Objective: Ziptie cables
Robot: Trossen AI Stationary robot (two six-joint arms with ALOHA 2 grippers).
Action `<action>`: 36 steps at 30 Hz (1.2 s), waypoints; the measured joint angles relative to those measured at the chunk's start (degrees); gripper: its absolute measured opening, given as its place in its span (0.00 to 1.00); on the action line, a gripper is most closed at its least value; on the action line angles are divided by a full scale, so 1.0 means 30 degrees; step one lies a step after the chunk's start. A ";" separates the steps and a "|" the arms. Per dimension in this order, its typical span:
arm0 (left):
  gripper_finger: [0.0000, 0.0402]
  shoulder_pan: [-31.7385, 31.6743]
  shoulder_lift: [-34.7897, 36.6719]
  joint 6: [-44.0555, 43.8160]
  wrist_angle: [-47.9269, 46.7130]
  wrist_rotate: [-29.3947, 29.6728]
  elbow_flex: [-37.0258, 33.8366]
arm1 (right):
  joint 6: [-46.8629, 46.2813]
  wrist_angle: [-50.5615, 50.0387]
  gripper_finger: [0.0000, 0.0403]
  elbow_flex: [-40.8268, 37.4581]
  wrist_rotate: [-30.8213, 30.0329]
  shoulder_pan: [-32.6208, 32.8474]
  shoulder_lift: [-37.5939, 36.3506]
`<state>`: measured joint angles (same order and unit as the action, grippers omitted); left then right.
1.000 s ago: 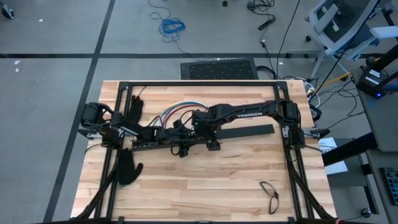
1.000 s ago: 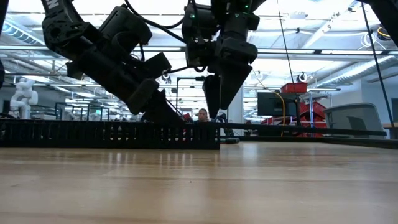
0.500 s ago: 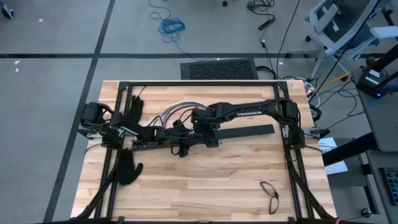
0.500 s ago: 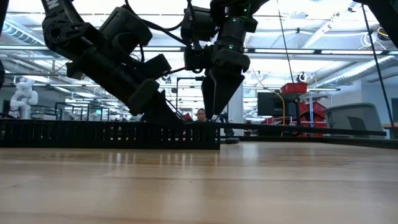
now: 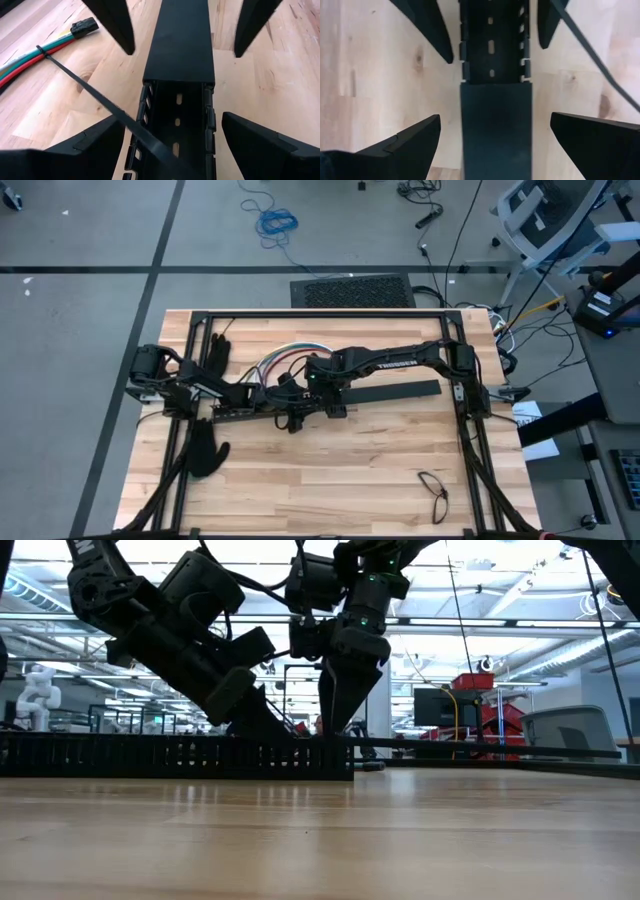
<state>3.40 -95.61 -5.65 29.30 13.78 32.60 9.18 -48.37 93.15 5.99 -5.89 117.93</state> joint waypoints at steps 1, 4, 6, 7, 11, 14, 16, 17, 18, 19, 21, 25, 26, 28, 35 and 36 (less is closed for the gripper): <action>0.81 0.0000 0.0000 0.0000 0.0009 0.0000 0.0000 | 0.0035 0.0032 0.93 0.0004 -0.0116 0.0000 0.0000; 0.81 0.0000 0.0000 0.0000 0.0015 0.0000 0.0000 | 0.0017 0.0141 0.93 0.0001 -0.0046 -0.0034 0.0007; 0.81 0.0000 0.0000 0.0007 0.0029 0.0000 0.0000 | 0.0017 0.0051 0.93 0.0002 -0.0024 -0.0110 0.0007; 0.81 0.0000 0.0000 0.0004 0.0022 0.0000 0.0000 | 0.0017 0.0003 0.93 0.0004 -0.0018 -0.0143 0.0015; 0.81 0.0000 0.0000 0.0003 0.0007 0.0000 0.0000 | 0.0018 -0.0225 0.93 0.0003 -0.0024 -0.0159 0.0015; 0.81 0.0000 0.0000 0.0000 0.0020 0.0000 0.0000 | 0.0040 -0.0240 0.92 -0.0002 -0.0004 -0.0153 0.0173; 0.81 0.0000 0.0000 0.0007 0.0007 0.0000 0.0000 | 0.0017 -0.0419 0.89 0.0004 0.0078 -0.0153 0.0449; 0.81 0.0000 0.0000 0.0007 0.0007 -0.0005 0.0000 | 0.0017 -0.0507 0.87 -0.0003 0.0218 -0.0153 0.0591; 0.81 0.0006 0.0000 0.0007 0.0006 -0.0007 0.0000 | 0.0017 -0.0519 0.86 -0.0006 0.0336 -0.0146 0.0685; 0.81 0.0000 0.0000 0.0007 -0.0008 -0.0007 0.0000 | 0.0017 -0.0519 0.84 -0.0010 0.0479 -0.0146 0.0707; 0.81 0.0000 0.0000 0.0007 0.0000 -0.0007 0.0000 | 0.0017 -0.0406 0.80 -0.0014 0.0501 -0.0124 0.0692; 0.81 0.0000 0.0000 0.0007 0.0003 -0.0007 0.0000 | -0.0020 -0.0374 0.76 -0.0011 0.0486 -0.0167 0.0678; 0.81 0.0000 0.0000 0.0007 0.0012 -0.0007 0.0000 | -0.0027 -0.0390 0.75 -0.0014 0.0486 -0.0185 0.0664; 0.81 0.0000 0.0000 0.0007 0.0000 -0.0007 0.0000 | 0.0041 -0.0430 0.74 -0.0010 0.0467 -0.0204 0.0656; 0.81 0.0000 0.0000 0.0007 0.0073 -0.0007 0.0000 | 0.0126 -0.0490 0.69 -0.0010 0.0413 -0.0429 0.0656; 0.81 0.0000 0.0000 0.0007 0.0073 -0.0007 0.0000 | 0.0139 -0.0490 0.68 -0.0018 0.0413 -0.0430 0.0656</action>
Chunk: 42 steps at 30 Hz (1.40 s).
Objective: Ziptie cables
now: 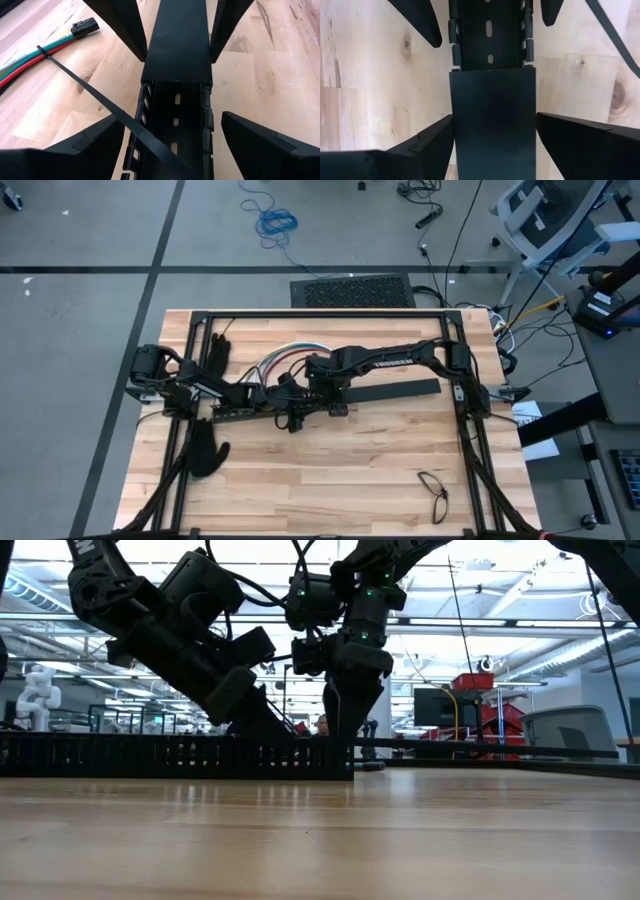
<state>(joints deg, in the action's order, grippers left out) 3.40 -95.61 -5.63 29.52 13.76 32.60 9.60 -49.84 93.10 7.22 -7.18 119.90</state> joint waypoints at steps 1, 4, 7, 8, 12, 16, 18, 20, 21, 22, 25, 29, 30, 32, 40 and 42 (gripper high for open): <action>0.81 0.0000 0.0000 0.0000 0.0000 0.0000 0.0000 | 0.0023 0.0000 0.67 0.0002 0.0005 0.0000 0.0000; 0.81 0.0000 0.0000 0.0000 0.0000 0.0000 0.0000 | 0.0032 0.0000 0.64 0.0005 0.0073 0.0007 -0.0007; 0.81 0.0000 0.0000 0.0000 0.0000 0.0000 0.0000 | 0.0066 0.0000 0.62 0.0000 0.0116 0.0007 -0.0014; 0.81 0.0000 0.0000 0.0000 0.0000 0.0000 0.0000 | 0.0088 0.0000 0.61 0.0000 0.0130 0.0007 -0.0015; 0.81 0.0000 0.0000 0.0156 0.0177 0.0009 0.0000 | 0.0096 0.0000 0.61 0.0007 0.0160 0.0022 -0.0022; 0.81 0.0000 0.0000 0.0236 0.1054 0.1130 0.0000 | 0.0093 0.0007 0.61 0.0007 0.0192 0.0036 -0.0022; 0.81 0.0000 0.0000 0.0833 0.1504 0.1724 0.0000 | 0.0082 0.0012 0.61 0.0002 0.0189 0.0050 -0.0029; 0.81 0.0000 0.0000 0.1138 0.2264 0.1818 0.0000 | 0.0082 0.0015 0.61 0.0002 0.0211 0.0051 -0.0029; 0.81 0.0000 0.0000 0.0999 0.2536 0.1836 0.0004 | 0.0082 0.0015 0.61 0.0003 0.0215 0.0053 -0.0029; 0.81 0.0000 0.0000 0.0837 0.2635 0.1834 0.0009 | 0.0083 0.0015 0.61 0.0001 0.0211 0.0058 -0.0029; 0.80 0.0000 0.0000 0.0695 0.2456 0.1988 0.0007 | 0.0060 0.0015 0.61 0.0000 0.0211 0.0058 -0.0029; 0.74 0.0000 0.0000 0.0640 0.3552 0.1965 0.0007 | 0.0067 0.0015 0.61 0.0001 0.0211 0.0058 -0.0029; 0.71 0.0000 0.0000 0.0630 0.3765 0.1945 0.0015 | 0.0073 0.0015 0.61 0.0002 0.0211 0.0058 -0.0029; 0.63 0.0000 0.0000 0.0491 0.3709 0.1905 0.0015 | 0.0074 0.0015 0.61 0.0002 0.0209 0.0058 -0.0029; 0.07 0.0000 -0.0050 0.0481 0.3495 -0.0172 0.0015 | 0.0031 0.0011 0.61 0.0007 0.0204 0.0058 -0.0029; 0.03 0.0000 -0.0285 0.0497 0.3721 -0.0583 0.0015 | 0.0031 0.0007 0.61 0.0006 0.0204 0.0058 -0.0029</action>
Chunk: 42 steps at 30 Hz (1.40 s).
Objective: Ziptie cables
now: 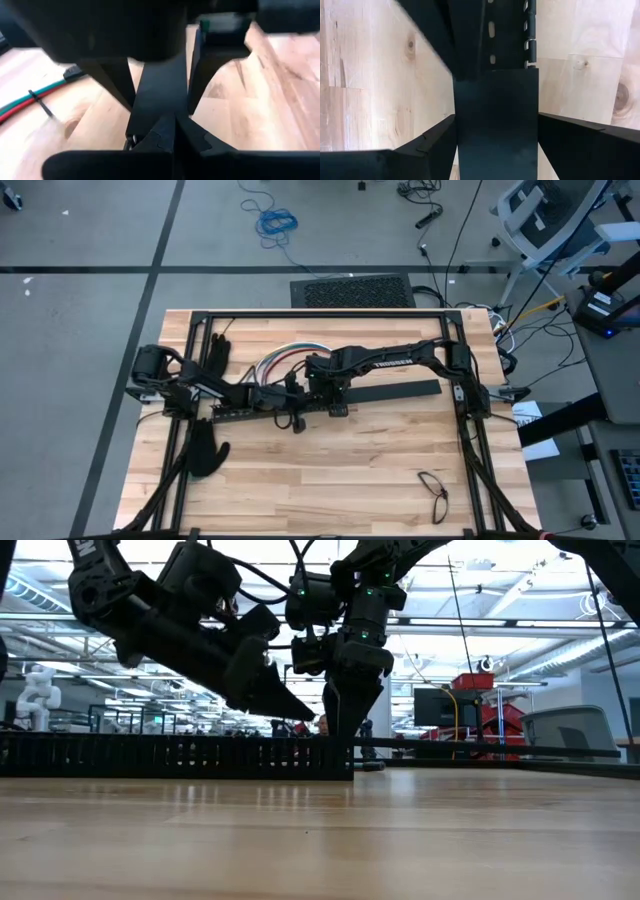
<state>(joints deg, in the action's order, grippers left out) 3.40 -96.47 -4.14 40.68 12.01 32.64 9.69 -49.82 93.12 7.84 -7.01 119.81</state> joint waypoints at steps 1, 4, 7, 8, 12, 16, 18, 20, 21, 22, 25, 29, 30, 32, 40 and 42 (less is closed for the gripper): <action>0.02 0.0000 -0.0126 -0.0002 0.0008 0.0007 0.0000 | -0.0003 0.0007 0.61 -0.0003 -0.0005 0.0000 0.0000; 0.01 0.0000 -0.0713 -0.0009 0.0603 0.0015 0.0000 | -0.0007 0.0007 0.61 0.0002 -0.0007 0.0000 0.0000; 0.00 0.0000 -0.1258 -0.0002 0.1338 0.0015 0.0000 | -0.0035 0.0007 0.61 -0.0006 -0.0015 0.0000 0.0000; 0.00 0.0000 -0.1312 -0.0009 0.1597 0.0059 0.0000 | -0.0079 0.0007 0.61 0.0002 -0.0015 0.0000 0.0000; 0.00 0.0000 -0.1340 0.0003 0.1875 0.1149 0.0000 | -0.0080 0.0019 0.61 -0.0002 -0.0015 0.0000 0.0000; 0.00 0.0000 -0.1340 -0.0002 0.1860 0.1370 0.0000 | -0.0080 0.0036 0.61 0.0001 -0.0015 -0.0007 0.0000; 0.00 0.0000 -0.1340 -0.0002 0.1803 0.1305 0.0000 | -0.0080 0.0036 0.61 -0.0006 -0.0015 0.0000 0.0000; 0.00 0.0000 -0.1340 -0.0009 0.1716 0.1076 0.0000 | -0.0080 0.0043 0.61 -0.0005 -0.0015 0.0000 0.0000; 0.00 0.0000 -0.1340 -0.0009 0.1605 0.1049 0.0000 | -0.0080 0.0055 0.61 -0.0004 -0.0015 0.0000 0.0000; 0.00 0.0000 -0.1340 -0.0005 0.1432 0.1025 0.0000 | -0.0080 0.0077 0.61 0.0000 -0.0015 0.0000 0.0000; 0.00 0.0000 -0.1594 -0.0016 0.0902 0.1027 0.0009 | -0.0077 0.0081 0.61 -0.0004 -0.0059 0.0000 0.0000; 0.00 0.0000 -0.2220 -0.0052 0.1283 0.0824 0.0044 | -0.0073 -0.0020 0.61 -0.0006 -0.0093 0.0000 0.0000; 0.00 0.0000 -0.2348 -0.0288 0.1373 0.0801 0.0051 | -0.0073 -0.0029 0.61 -0.0006 -0.0100 0.0000 -0.0007; 0.00 0.0000 -0.2361 -0.0512 0.1348 0.0801 0.0051 | -0.0073 -0.0022 0.61 -0.0006 -0.0073 0.0000 -0.0007; 0.00 0.0000 -0.1967 -0.0505 0.1167 0.0933 0.0022 | -0.0022 0.0000 0.61 -0.0006 -0.0050 0.0000 -0.0007; 0.00 0.0000 -0.1959 -0.0505 0.1131 0.0843 0.0022 | -0.0015 0.0000 0.61 -0.0006 -0.0044 0.0000 -0.0007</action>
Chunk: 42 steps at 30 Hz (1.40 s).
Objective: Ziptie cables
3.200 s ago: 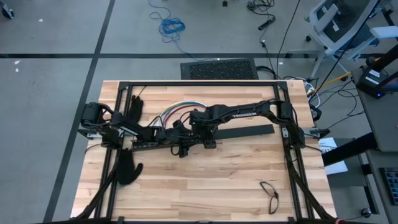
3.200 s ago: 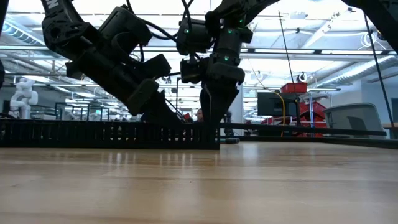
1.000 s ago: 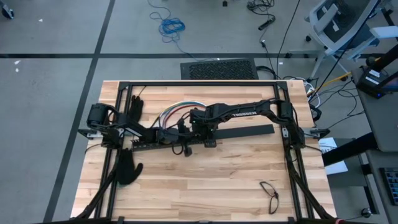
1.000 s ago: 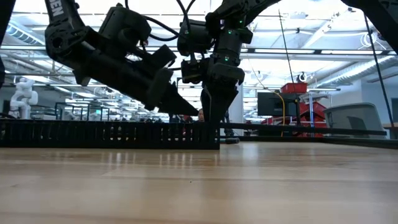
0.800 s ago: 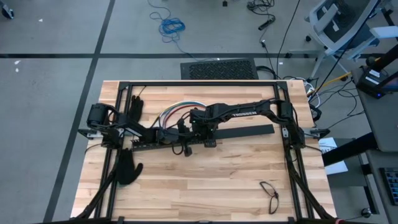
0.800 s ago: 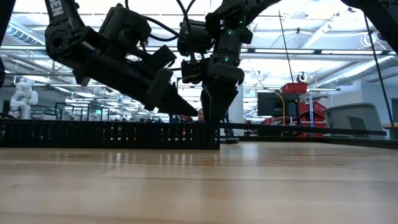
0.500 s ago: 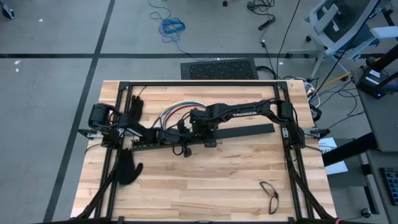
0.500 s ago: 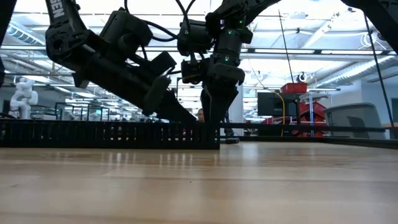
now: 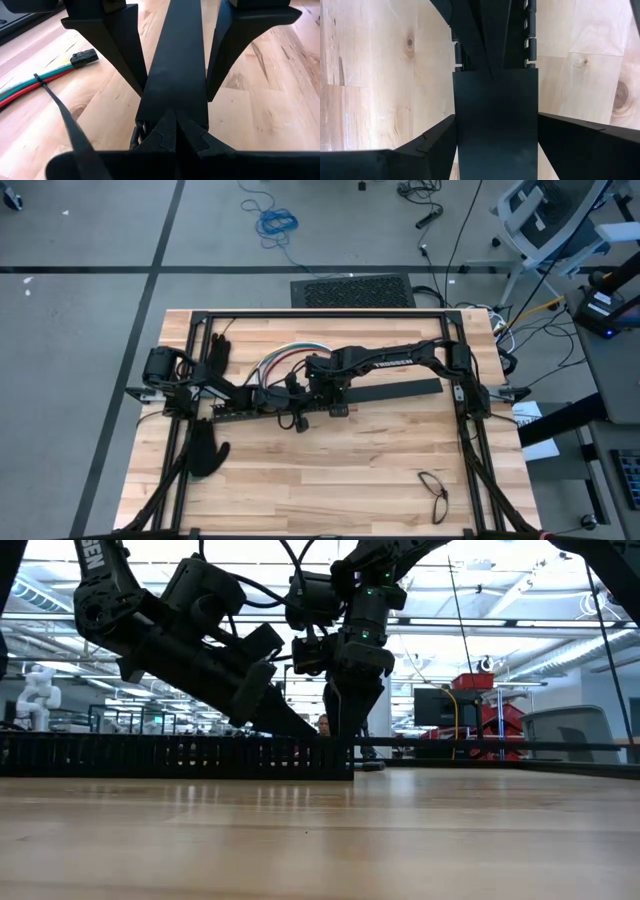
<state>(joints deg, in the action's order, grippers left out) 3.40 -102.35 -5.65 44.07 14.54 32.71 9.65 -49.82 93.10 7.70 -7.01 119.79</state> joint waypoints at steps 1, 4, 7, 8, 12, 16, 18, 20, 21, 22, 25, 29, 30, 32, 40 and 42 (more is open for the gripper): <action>0.00 0.0000 0.0000 0.0000 0.0000 -0.0010 0.0000 | -0.0007 -0.0007 0.61 0.0000 0.0007 0.0000 0.0000; 0.00 0.0000 0.0000 0.0007 0.0007 -0.0027 -0.0007 | -0.0002 -0.0007 0.61 0.0000 0.0020 -0.0006 0.0000; 0.01 0.0000 0.0000 0.0007 0.0007 -0.0041 -0.0007 | 0.0000 -0.0015 0.61 0.0000 0.0022 0.0000 0.0000; 0.02 0.0000 0.0000 0.0007 0.0007 -0.0041 -0.0007 | 0.0000 -0.0022 0.61 0.0000 0.0029 -0.0003 0.0000; 0.06 0.0000 0.0446 0.0029 -0.0497 -0.0065 -0.0022 | -0.0007 -0.0003 0.61 0.0000 0.0046 -0.0002 0.0000; 0.09 0.0000 0.1375 0.0160 -0.1926 -0.0260 -0.0087 | 0.0000 -0.0015 0.61 0.0000 0.0066 0.0000 0.0000; 0.11 0.0007 0.1787 0.0168 -0.2528 -0.0260 -0.0087 | 0.0000 -0.0029 0.61 0.0000 0.0066 0.0000 0.0000; 0.12 0.0007 0.1945 0.0134 -0.3082 -0.0253 -0.0087 | -0.0002 -0.0049 0.61 0.0000 0.0066 0.0000 0.0000; 0.12 0.0000 0.1940 0.0064 -0.3363 -0.0247 -0.0093 | 0.0000 -0.0074 0.61 0.0000 0.0066 0.0000 0.0000; 0.13 0.0000 0.1931 0.0029 -0.3415 -0.0194 -0.0124 | 0.0000 -0.0087 0.61 0.0000 0.0066 0.0000 0.0000; 0.13 0.0014 0.1953 0.0015 -0.3539 -0.0267 -0.0124 | 0.0000 -0.0191 0.61 0.0000 0.0058 0.0000 0.0000; 0.13 0.0036 0.1953 0.0007 -0.3548 -0.0274 -0.0124 | 0.0000 -0.0306 0.61 0.0000 0.0044 0.0000 0.0000; 0.13 0.0036 0.1953 0.0007 -0.3548 -0.0274 -0.0124 | 0.0000 -0.0306 0.61 0.0000 0.0044 0.0000 0.0000; 0.13 0.0036 0.1953 0.0001 -0.3548 -0.0274 -0.0124 | 0.0006 -0.0313 0.61 0.0000 0.0050 0.0000 0.0000; 0.18 -0.0269 0.3421 -0.1823 -0.5604 -0.0341 0.0023 | 0.0073 -0.0386 0.61 0.0000 0.0053 0.0000 0.0000; 0.23 -0.0389 0.3935 -0.1948 -0.6012 -0.0340 0.0036 | 0.0080 -0.0386 0.61 0.0000 0.0058 -0.0004 0.0000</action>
<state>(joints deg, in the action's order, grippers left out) 2.23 -90.54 -11.50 26.04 13.52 32.82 9.89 -50.98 93.10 7.88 -7.02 119.79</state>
